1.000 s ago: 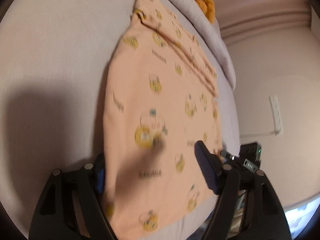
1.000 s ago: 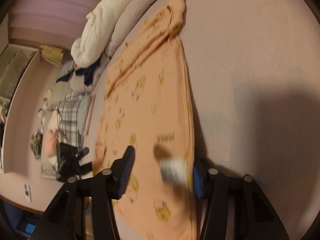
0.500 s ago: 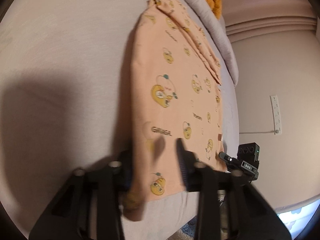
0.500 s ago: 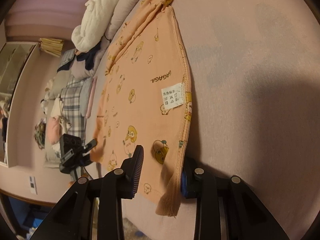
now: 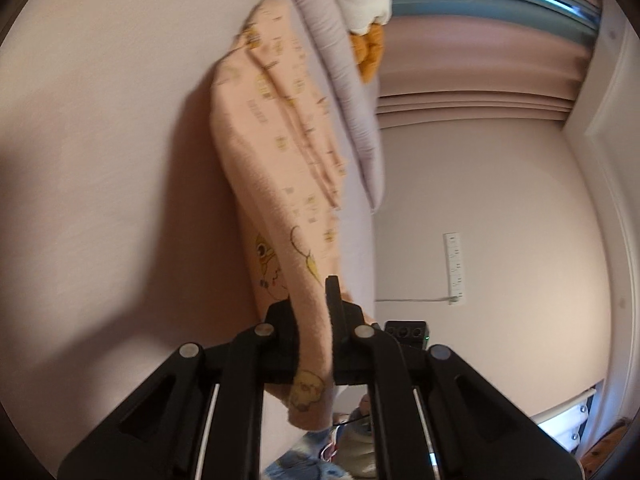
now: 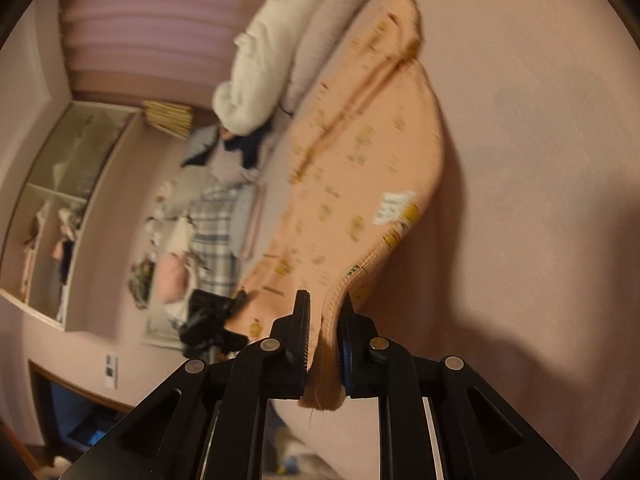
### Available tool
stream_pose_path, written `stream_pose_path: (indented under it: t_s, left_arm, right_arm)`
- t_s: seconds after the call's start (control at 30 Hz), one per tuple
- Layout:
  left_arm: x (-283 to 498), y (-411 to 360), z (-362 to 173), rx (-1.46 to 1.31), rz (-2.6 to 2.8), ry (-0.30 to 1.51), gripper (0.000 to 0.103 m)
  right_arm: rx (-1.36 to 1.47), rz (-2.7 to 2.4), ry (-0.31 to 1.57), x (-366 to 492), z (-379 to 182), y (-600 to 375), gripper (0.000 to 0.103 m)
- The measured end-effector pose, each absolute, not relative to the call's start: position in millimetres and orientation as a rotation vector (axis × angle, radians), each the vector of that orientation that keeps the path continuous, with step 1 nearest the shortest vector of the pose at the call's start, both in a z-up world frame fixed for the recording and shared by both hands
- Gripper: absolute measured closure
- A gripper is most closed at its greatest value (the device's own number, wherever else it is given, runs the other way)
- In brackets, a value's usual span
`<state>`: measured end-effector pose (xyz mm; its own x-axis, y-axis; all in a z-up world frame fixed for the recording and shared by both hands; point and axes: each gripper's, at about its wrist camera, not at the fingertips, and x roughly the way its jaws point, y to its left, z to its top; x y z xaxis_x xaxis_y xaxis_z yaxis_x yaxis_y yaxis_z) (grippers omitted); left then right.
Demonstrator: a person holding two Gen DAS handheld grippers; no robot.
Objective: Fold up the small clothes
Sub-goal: 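Lift the hem with both grippers and fold it up toward the collar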
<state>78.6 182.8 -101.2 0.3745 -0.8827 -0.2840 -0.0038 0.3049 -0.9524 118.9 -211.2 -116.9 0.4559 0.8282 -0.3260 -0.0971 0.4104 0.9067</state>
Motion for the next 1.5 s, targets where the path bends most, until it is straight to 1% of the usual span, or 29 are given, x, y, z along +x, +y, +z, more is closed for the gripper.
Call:
stream_pose_path:
  t_s: [0.2,0.37,0.43,0.5,0.57,0.6,0.63,0.7,0.77,0.93,0.97,1.1,1.3,1.33,1.37,1.4,1.43,1.47,1.5]
  left_arm:
    - [99,177,-69,-1.05,-0.767,0.955,0.097]
    - [126,173,-60,-1.047,-0.775,0.925,0.097]
    - [138,170,-61,-1.043,-0.762,0.933,0.097]
    - [143,168,-64,-1.044,-0.769,0.941,0.097]
    - [141,168,-65,-1.021,-0.77,0.952,0.097]
    - [140,168,-66,-1.011,-0.769,0.958,0.097]
    - [139,169,-68,-1.008,-0.766,0.966,0.097]
    - [141,170,-74,-1.017,-0.762,0.978,0.097]
    - [140,171,-78,-1.02,-0.752,0.985,0.097]
    - [134,177,-85,-1.02,-0.724,1.003,0.097]
    - [132,178,-87,-1.024,-0.716,1.006,0.097]
    - [129,181,-93,-1.044,-0.691,1.016,0.097]
    - [129,178,-96,-1.044,-0.677,1.036,0.096]
    - [128,179,-96,-1.04,-0.675,1.038,0.096]
    - [127,180,-96,-1.039,-0.672,1.041,0.096]
    - [126,181,-97,-1.041,-0.667,1.045,0.096]
    - [125,182,-98,-1.046,-0.662,1.045,0.096]
    - [123,184,-99,-1.051,-0.654,1.044,0.096]
    - [122,186,-100,-1.058,-0.646,1.042,0.097]
  right_arm:
    - [0.978,0.737,0.791,128,-89,-213,0.086]
    - [0.975,0.739,0.714,148,-67,-215,0.086]
    - [0.937,0.714,0.731,162,-62,-213,0.086]
    - [0.869,0.633,0.837,180,-64,-208,0.086]
    - [0.887,0.633,0.917,185,-75,-205,0.086]
    - [0.871,0.627,0.945,184,-79,-203,0.08]
    - [0.856,0.625,0.957,182,-80,-203,0.067]
    - [0.835,0.607,0.994,174,-85,-202,0.055]
    - [0.821,0.578,1.02,172,-87,-202,0.055]
    - [0.604,0.581,1.024,182,-75,-185,0.055]
    - [0.498,0.597,1.032,190,-73,-173,0.055]
    - [0.258,0.588,1.111,219,-87,-145,0.055]
    - [0.021,0.668,1.143,229,-99,-106,0.055]
    - [-0.01,0.671,1.142,227,-100,-102,0.057]
    - [-0.072,0.675,1.13,221,-100,-97,0.063]
    - [-0.117,0.68,1.125,215,-100,-94,0.08]
    - [-0.126,0.684,1.128,213,-98,-94,0.093]
    - [-0.124,0.693,1.124,208,-97,-96,0.096]
    - [-0.119,0.693,1.106,204,-95,-99,0.097]
